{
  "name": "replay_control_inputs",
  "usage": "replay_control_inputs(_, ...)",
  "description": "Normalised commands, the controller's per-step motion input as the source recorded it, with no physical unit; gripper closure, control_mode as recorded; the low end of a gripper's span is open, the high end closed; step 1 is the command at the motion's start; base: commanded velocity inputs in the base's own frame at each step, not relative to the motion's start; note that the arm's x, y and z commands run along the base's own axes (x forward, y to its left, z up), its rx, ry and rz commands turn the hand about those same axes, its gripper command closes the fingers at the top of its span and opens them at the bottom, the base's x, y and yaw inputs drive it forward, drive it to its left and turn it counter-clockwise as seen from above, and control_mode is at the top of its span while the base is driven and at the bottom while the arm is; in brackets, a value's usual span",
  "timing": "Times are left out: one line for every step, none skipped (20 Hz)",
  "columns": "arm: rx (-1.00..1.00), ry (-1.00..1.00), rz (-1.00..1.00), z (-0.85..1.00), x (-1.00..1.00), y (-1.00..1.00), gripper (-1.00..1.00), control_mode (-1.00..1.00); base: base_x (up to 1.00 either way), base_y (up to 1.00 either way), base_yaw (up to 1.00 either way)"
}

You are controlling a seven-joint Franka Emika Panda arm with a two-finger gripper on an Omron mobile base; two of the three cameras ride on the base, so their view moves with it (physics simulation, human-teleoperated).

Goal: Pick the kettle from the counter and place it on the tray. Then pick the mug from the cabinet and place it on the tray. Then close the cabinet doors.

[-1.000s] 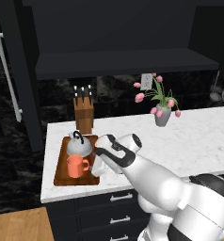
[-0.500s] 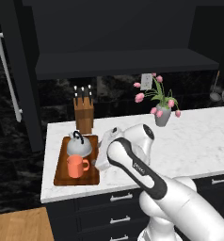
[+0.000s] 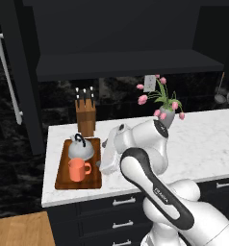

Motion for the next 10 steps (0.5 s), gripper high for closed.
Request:
replay_control_inputs(-0.05,0.00,0.00,0.46,-0.43,0.00,-1.00,-1.00,0.00,0.00,0.00)
replay_control_inputs(-0.06,0.00,0.02,0.44,-0.40,0.00,-1.00,-1.00,0.00,0.00,0.00)
replay_control_inputs(-0.07,-0.01,0.04,0.45,-0.42,0.00,-1.00,-1.00,0.00,0.00,0.00)
replay_control_inputs(-0.08,-0.01,0.04,0.41,-0.45,0.00,-1.00,-1.00,0.00,0.00,0.00)
replay_control_inputs(-0.10,-0.01,0.04,0.45,-0.47,0.00,-1.00,-1.00,0.00,0.00,0.00)
replay_control_inputs(-0.09,-0.02,0.04,0.45,-0.50,0.00,-1.00,-1.00,0.00,0.00,0.00)
replay_control_inputs(-0.07,-0.01,0.05,0.43,-0.51,-0.01,-1.00,-1.00,0.00,0.00,0.00)
replay_control_inputs(-0.08,-0.04,0.05,0.43,-0.52,-0.01,-1.00,-1.00,0.00,0.00,0.00)
replay_control_inputs(-0.09,-0.03,0.05,0.40,-0.47,0.00,-1.00,-1.00,0.00,0.00,0.00)
replay_control_inputs(-0.10,-0.01,0.05,0.42,-0.43,0.00,-1.00,-1.00,0.00,0.00,0.00)
